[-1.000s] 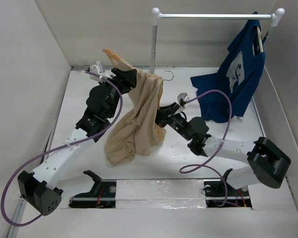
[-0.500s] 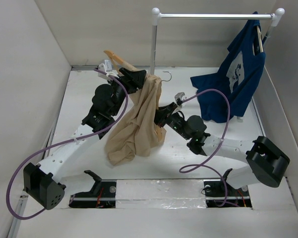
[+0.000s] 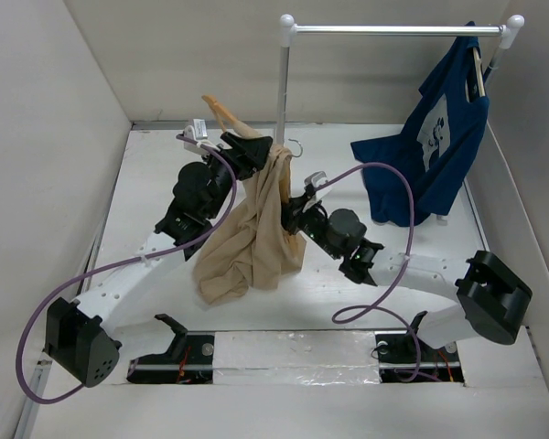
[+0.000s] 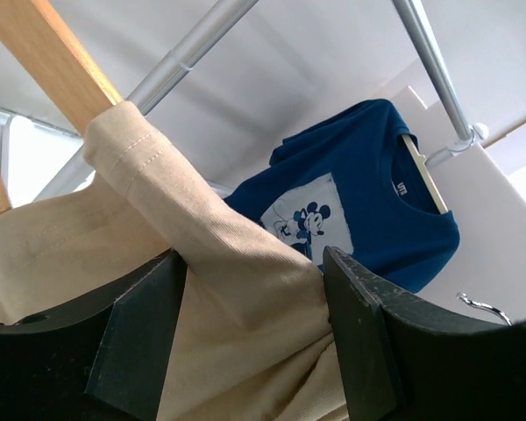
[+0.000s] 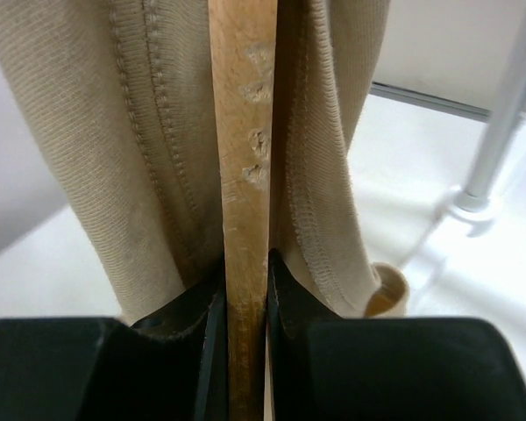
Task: Place the t-shirt on the hanger
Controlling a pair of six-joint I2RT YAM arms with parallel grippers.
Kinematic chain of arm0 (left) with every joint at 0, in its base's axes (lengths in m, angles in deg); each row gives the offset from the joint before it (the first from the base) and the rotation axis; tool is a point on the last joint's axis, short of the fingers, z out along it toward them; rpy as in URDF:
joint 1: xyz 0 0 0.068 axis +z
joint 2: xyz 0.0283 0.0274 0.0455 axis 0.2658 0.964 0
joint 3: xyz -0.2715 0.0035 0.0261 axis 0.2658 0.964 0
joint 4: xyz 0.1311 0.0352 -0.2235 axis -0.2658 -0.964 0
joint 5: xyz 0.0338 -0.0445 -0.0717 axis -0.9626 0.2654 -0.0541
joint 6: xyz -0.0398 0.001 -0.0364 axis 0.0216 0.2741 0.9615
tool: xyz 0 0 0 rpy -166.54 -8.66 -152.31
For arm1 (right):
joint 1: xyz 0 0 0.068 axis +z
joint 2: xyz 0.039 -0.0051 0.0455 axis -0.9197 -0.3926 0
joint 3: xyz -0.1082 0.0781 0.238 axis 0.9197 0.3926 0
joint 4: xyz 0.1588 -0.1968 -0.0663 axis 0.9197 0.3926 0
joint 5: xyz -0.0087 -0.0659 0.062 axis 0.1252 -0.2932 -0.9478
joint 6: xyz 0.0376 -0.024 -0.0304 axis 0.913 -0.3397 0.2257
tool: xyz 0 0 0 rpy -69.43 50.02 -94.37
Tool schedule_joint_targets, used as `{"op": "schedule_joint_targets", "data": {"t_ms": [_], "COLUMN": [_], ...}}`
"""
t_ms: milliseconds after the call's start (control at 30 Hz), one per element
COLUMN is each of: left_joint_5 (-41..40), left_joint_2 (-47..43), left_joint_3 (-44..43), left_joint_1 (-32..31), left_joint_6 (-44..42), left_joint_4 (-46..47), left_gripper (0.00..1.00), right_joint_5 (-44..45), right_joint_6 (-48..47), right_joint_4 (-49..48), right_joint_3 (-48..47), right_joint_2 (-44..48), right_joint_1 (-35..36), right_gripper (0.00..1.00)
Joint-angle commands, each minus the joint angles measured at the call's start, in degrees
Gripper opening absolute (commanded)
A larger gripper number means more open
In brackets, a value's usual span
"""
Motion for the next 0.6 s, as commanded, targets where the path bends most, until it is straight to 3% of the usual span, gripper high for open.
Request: {"op": "schedule_joint_targets", "data": {"t_ms": [0, 333, 433, 533, 567], "left_joint_5": [3.86, 5.61, 7.29, 9.12, 9.66], "left_joint_2": [0.16, 1.57, 1.39, 1.04, 1.04], "left_joint_3": [1.94, 5.01, 6.86, 7.13, 7.04], "left_joint_1": [-0.72, -0.72, -0.72, -0.72, -0.72], "left_joint_6": [0.57, 3.29, 4.08, 5.13, 5.14], "left_joint_4": [0.98, 5.82, 9.42, 10.65, 10.57], "left_gripper": [0.59, 0.44, 0.19, 0.23, 0.38], "right_joint_5": [3.21, 4.18, 2.09, -0.99, -1.26], "right_joint_6": [-9.11, -15.62, -15.71, -15.01, -14.58], "right_joint_4": [-1.25, 3.07, 3.50, 5.08, 5.00], "right_joint_3": [-4.47, -7.99, -9.65, -11.15, -11.33], "right_joint_2": [2.99, 3.87, 3.61, 3.17, 3.17], "right_joint_1": [3.34, 4.93, 4.93, 4.93, 4.93], "right_gripper": [0.00, 0.00, 0.00, 0.00, 0.00]}}
